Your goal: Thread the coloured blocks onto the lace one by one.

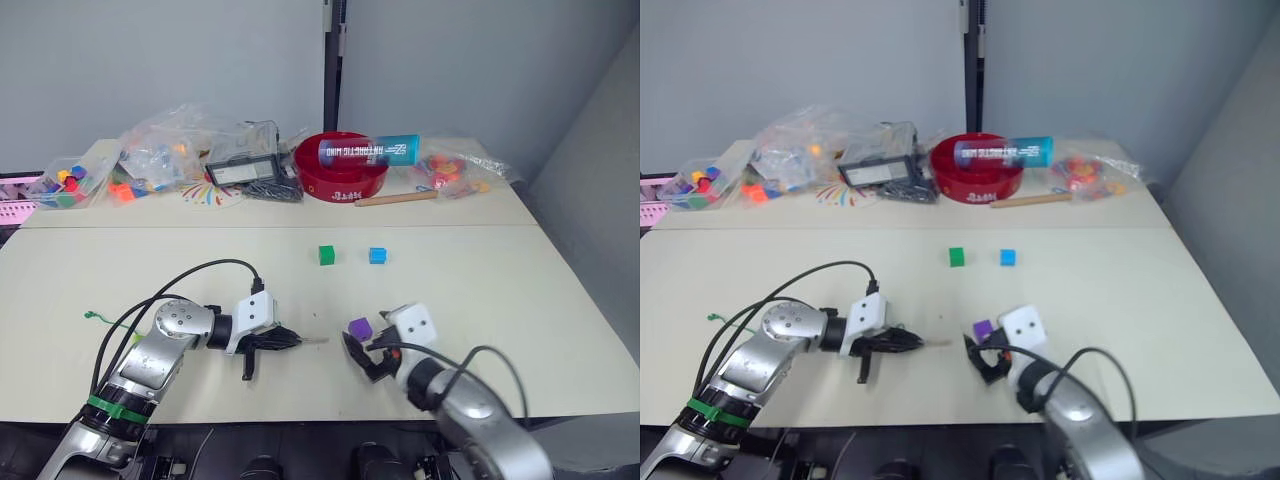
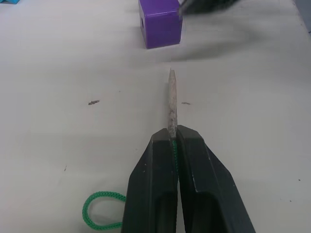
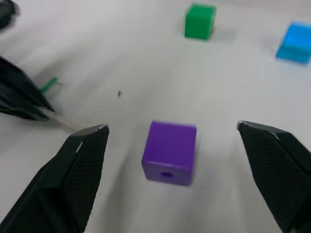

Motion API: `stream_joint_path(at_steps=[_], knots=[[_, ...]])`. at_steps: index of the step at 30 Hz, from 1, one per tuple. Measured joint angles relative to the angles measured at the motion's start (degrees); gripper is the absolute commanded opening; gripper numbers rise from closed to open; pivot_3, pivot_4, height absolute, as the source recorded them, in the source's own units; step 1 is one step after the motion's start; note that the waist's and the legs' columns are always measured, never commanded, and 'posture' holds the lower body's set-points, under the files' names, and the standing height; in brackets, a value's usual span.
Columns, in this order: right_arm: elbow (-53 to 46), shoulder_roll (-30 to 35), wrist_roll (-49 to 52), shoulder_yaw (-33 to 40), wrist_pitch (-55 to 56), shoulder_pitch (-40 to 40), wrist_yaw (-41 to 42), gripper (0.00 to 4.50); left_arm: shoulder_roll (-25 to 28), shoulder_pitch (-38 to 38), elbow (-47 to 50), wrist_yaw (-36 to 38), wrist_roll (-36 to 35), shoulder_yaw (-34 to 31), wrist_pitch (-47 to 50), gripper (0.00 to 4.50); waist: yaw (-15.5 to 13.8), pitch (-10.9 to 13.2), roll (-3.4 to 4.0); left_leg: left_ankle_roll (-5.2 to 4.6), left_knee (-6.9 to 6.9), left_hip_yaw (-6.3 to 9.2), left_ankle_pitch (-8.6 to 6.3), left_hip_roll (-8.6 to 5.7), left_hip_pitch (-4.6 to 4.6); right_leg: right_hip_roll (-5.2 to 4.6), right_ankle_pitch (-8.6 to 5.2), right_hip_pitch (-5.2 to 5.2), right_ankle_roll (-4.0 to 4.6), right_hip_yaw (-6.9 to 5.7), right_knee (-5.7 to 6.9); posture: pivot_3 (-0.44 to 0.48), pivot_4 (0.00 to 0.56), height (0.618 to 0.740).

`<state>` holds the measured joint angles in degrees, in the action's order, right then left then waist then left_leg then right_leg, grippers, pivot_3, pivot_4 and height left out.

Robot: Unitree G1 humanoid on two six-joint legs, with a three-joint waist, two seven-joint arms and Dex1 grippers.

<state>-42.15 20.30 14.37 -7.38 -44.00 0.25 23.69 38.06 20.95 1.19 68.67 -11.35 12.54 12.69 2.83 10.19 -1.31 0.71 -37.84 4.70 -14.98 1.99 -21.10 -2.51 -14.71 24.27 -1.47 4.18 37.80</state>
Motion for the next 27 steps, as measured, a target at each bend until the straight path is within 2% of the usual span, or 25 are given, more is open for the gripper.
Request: stream_joint_path(at_steps=[4,8,9,11,14,18,22,26,27], knots=[[3.47,11.28,9.03,3.65,1.66,-5.73,16.80,4.49,0.10,-0.49,0.10,-0.27,-0.01,-0.39,0.01,0.00,0.04,0.01,-0.01,-0.01,0.00,0.00,0.00,-0.01,0.02,0.00,0.01,-0.06,0.01,0.00,-0.04,0.000,0.150,0.740],[16.65,19.26,10.81,0.41,9.84,-16.47,35.12,4.49,0.56,-1.42,0.55,-0.18,-0.11,-0.51,0.21,0.00,0.07,0.02,-0.02,-0.02,-0.01,-0.01,0.00,0.00,0.04,0.00,0.04,-0.09,0.05,-0.02,-0.08,0.000,0.150,0.740],[18.67,19.68,10.13,-0.57,11.55,-17.76,36.83,4.49,0.65,-1.45,0.60,-0.16,-0.12,-0.50,0.27,0.00,0.02,0.02,-0.02,-0.02,-0.01,-0.01,0.00,0.00,0.04,0.00,0.05,-0.08,0.06,-0.01,-0.08,0.000,0.150,0.740],[30.51,19.27,6.01,-5.09,21.14,-24.15,43.93,4.49,1.03,-1.74,1.41,-0.11,-0.23,-0.67,1.06,0.00,0.18,0.03,-0.02,-0.02,-0.01,-0.02,0.00,-0.01,0.03,-0.01,0.06,-0.07,0.08,-0.01,-0.11,0.000,0.150,0.740],[43.02,18.24,0.55,-8.77,33.01,-28.90,49.60,4.49,1.70,-2.38,4.07,-0.20,-0.54,-0.96,2.73,0.00,0.00,0.03,-0.02,-0.03,-0.01,-0.03,-0.01,-0.01,-0.02,-0.03,0.07,-0.04,0.08,-0.01,-0.14,0.000,0.150,0.740],[56.79,14.62,-3.26,-11.12,45.28,-34.06,53.95,4.49,2.57,-3.54,7.47,-0.66,-1.99,-1.49,5.53,0.00,-0.18,0.03,-0.02,-0.03,-0.02,-0.04,-0.01,-0.01,-0.04,-0.07,0.08,-0.02,0.08,0.00,-0.14,0.000,0.150,0.740],[65.96,12.38,-4.54,-11.60,52.07,-38.03,57.46,4.49,3.20,-4.22,10.75,-1.34,-2.58,-1.73,7.88,0.00,-0.21,0.03,-0.01,-0.03,-0.02,-0.04,-0.01,-0.01,-0.02,-0.08,0.08,-0.03,0.09,0.00,-0.11,0.000,0.150,0.740],[69.39,11.18,-4.57,-11.53,54.52,-38.72,59.70,3.35,3.72,-4.97,12.46,-1.85,-3.39,-2.22,9.76,0.00,-0.22,0.04,-0.01,-0.03,-0.01,-0.03,-0.01,-0.01,-0.01,-0.07,0.08,-0.03,0.09,0.00,-0.09,0.000,0.150,0.740],[70.36,10.97,-4.59,-11.52,55.25,-38.72,60.09,2.80,4.24,-5.15,13.12,-1.96,-3.58,-2.30,10.31,0.00,-0.19,0.04,0.00,-0.03,-0.01,-0.03,-0.01,-0.01,-0.01,-0.07,0.09,-0.03,0.10,0.00,-0.07,0.000,0.150,0.740]])
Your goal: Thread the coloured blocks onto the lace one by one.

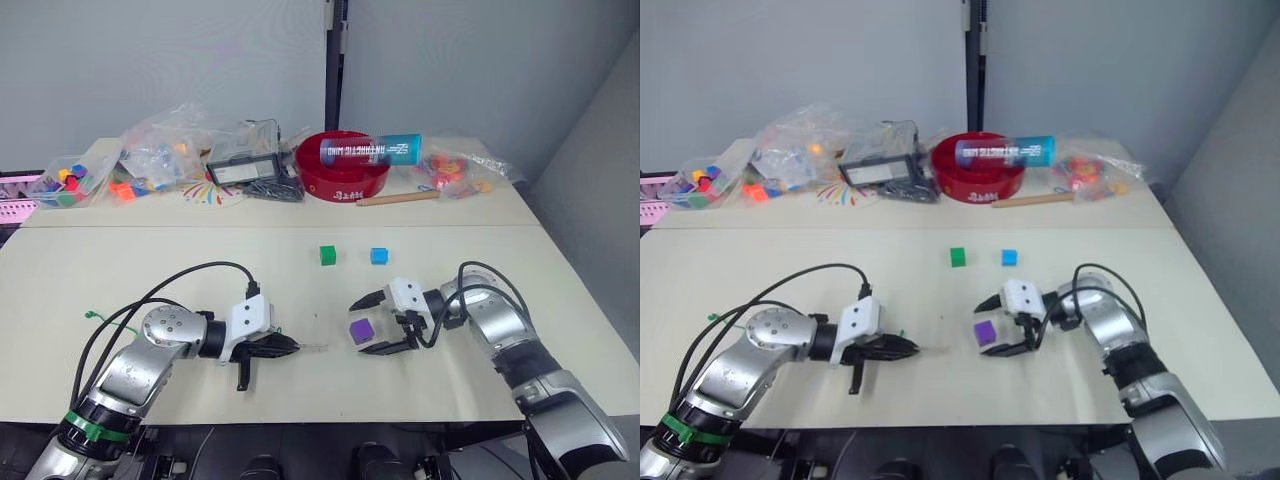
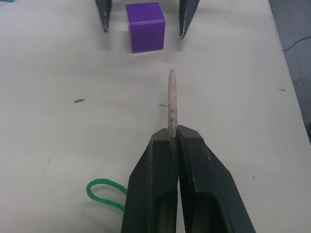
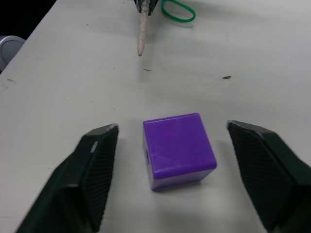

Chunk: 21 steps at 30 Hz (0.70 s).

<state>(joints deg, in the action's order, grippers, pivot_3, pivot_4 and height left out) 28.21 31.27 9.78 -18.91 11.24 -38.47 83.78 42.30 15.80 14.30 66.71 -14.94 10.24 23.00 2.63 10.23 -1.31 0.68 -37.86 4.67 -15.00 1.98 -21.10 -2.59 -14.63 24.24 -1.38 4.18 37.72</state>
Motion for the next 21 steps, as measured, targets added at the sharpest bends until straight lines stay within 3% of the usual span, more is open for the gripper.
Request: stream_joint_path(at_steps=[5,6,11,21], knots=[[1.73,-0.33,-0.03,0.27,1.13,0.00,0.21,1.27,0.35,0.00,1.35,-0.47,-0.93,-0.19,1.19,0.00,0.00,0.00,0.00,0.00,0.00,0.00,0.00,0.00,0.02,0.00,0.00,0.00,0.00,0.00,0.03,0.000,0.150,0.740],[1.79,-0.35,-0.07,0.31,1.23,0.00,0.29,1.16,0.37,0.01,1.42,-0.61,-0.94,-0.19,1.27,0.00,0.02,0.00,0.00,0.00,0.00,0.00,0.00,0.00,0.03,0.00,0.00,-0.01,0.00,0.00,0.04,0.000,0.150,0.740],[0.72,-0.43,-0.14,1.22,0.55,1.18,-0.99,1.16,0.39,0.32,1.69,-1.02,-0.93,-0.15,2.18,0.00,-0.03,0.00,0.00,0.00,0.00,0.00,0.00,0.00,0.03,0.00,0.00,-0.01,0.01,0.00,0.07,0.000,0.150,0.740],[-17.26,-0.12,0.03,2.71,-12.91,11.07,-8.31,1.16,-0.60,3.65,1.23,-5.34,3.84,3.70,3.49,0.00,0.14,-0.01,0.01,0.00,0.00,0.01,0.00,-0.01,0.07,0.02,0.00,0.00,0.00,0.02,0.17,0.000,0.150,0.740]])
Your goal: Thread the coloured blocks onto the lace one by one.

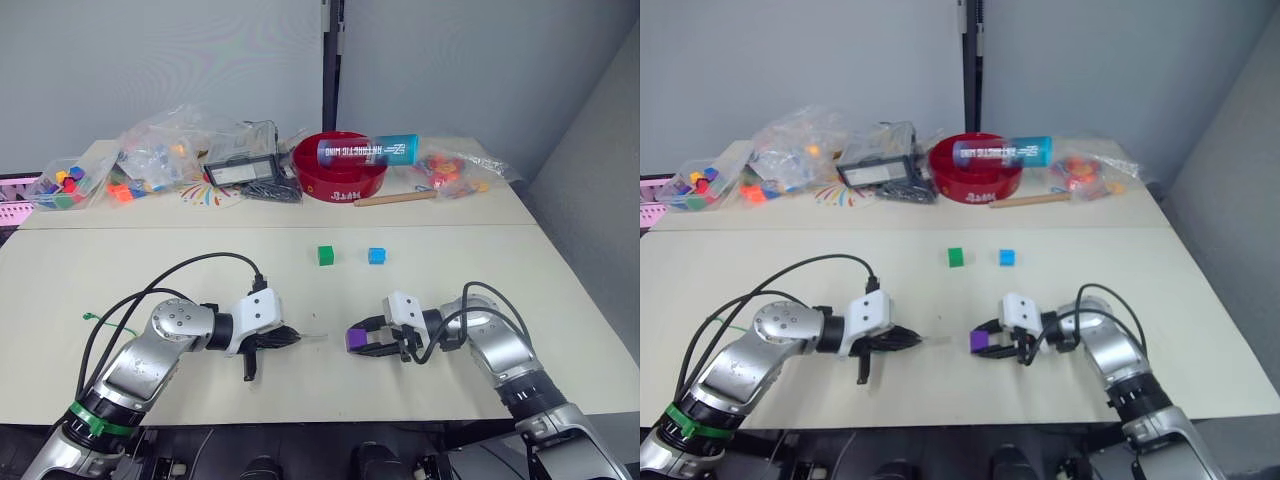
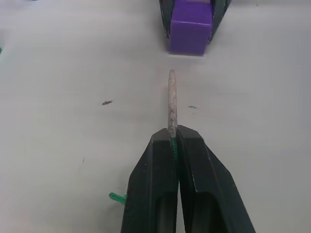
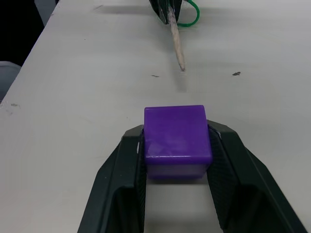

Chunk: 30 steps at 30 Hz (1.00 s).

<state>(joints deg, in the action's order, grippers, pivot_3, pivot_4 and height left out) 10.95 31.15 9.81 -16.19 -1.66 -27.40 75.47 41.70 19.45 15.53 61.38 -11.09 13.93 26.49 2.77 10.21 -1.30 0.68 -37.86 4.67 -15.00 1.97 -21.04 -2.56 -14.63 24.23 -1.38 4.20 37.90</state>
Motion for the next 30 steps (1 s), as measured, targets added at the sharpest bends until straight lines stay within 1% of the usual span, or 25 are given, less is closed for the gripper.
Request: stream_joint_path(at_steps=[3,7,12,23,30], knots=[[-3.23,-0.03,-0.07,-0.02,-2.72,1.58,-1.84,1.16,-0.05,-0.01,0.38,-0.08,0.11,0.98,0.16,0.00,-0.01,0.00,0.00,0.00,0.00,0.00,0.00,0.00,0.00,0.00,0.00,0.00,0.00,0.00,0.00,0.000,0.150,0.740],[-4.90,-0.06,-0.45,-0.20,-4.19,2.16,-3.27,1.16,-0.45,0.06,0.60,-0.51,0.39,1.45,0.17,0.00,0.02,0.00,0.00,0.00,0.00,0.00,0.00,0.01,0.02,0.01,0.00,-0.01,0.00,0.00,0.01,0.000,0.150,0.740],[-5.96,-0.17,-0.66,-0.26,-5.30,2.52,-4.56,1.16,-1.30,0.44,0.57,-0.77,1.14,3.14,0.38,0.00,0.10,0.00,0.00,0.00,0.00,0.00,0.00,0.01,0.04,0.03,0.00,-0.02,0.00,0.00,0.03,0.000,0.150,0.740],[-8.10,-0.46,-1.79,-0.93,-6.52,2.87,-6.10,1.16,-2.68,2.81,-0.92,-0.75,2.53,4.55,1.19,0.00,0.63,0.00,-0.01,0.00,0.00,0.00,0.00,0.01,0.07,0.04,0.00,-0.03,0.00,0.01,0.07,0.000,0.150,0.740],[-9.39,-2.41,-1.84,-1.51,-7.83,2.31,-7.67,1.16,-4.54,5.12,-3.09,0.09,4.02,6.43,1.19,0.00,0.55,-0.01,-0.01,0.02,-0.03,0.01,0.01,-0.03,0.09,0.01,0.00,-0.09,0.00,0.01,0.08,0.000,0.150,0.740]])
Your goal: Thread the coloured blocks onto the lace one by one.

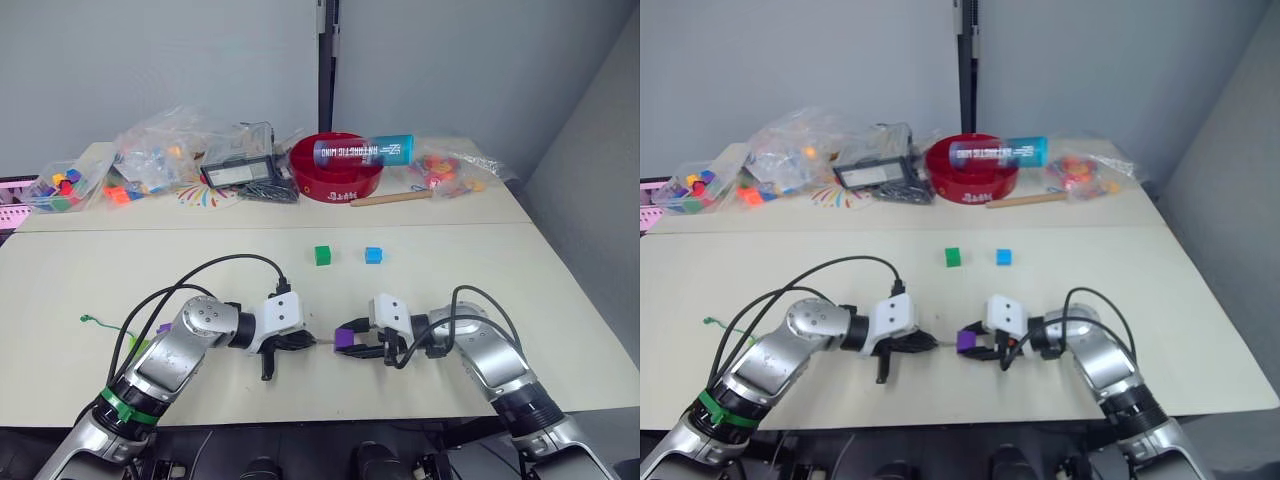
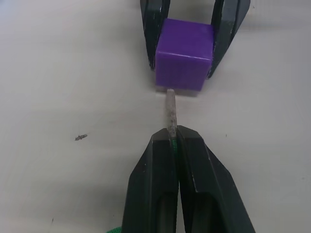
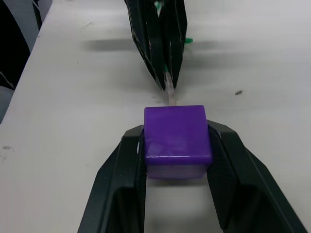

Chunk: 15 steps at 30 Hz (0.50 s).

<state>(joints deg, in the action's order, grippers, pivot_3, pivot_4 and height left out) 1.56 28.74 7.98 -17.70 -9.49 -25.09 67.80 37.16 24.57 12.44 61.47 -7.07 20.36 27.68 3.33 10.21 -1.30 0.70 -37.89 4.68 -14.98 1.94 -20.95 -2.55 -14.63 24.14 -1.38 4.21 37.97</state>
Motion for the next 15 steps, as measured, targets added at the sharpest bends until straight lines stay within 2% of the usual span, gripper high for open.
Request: stream_joint_path(at_steps=[7,15], knots=[[-1.22,-0.81,-0.08,-1.14,-1.66,-0.40,-0.93,1.16,-3.33,0.45,-2.17,-0.09,0.62,1.90,-0.01,0.00,-0.90,0.00,0.00,0.00,-0.02,0.01,0.00,-0.01,-0.10,-0.02,0.00,0.05,0.00,-0.01,-0.05,0.000,0.150,0.740],[-1.35,-0.64,-0.06,-1.05,-2.87,-0.27,-1.77,1.16,-4.40,1.36,-3.79,0.08,0.80,1.94,-0.06,0.00,-0.87,0.00,0.00,0.00,-0.02,0.01,0.00,-0.02,-0.05,-0.02,0.00,0.02,0.00,-0.01,-0.02,0.000,0.150,0.740]])
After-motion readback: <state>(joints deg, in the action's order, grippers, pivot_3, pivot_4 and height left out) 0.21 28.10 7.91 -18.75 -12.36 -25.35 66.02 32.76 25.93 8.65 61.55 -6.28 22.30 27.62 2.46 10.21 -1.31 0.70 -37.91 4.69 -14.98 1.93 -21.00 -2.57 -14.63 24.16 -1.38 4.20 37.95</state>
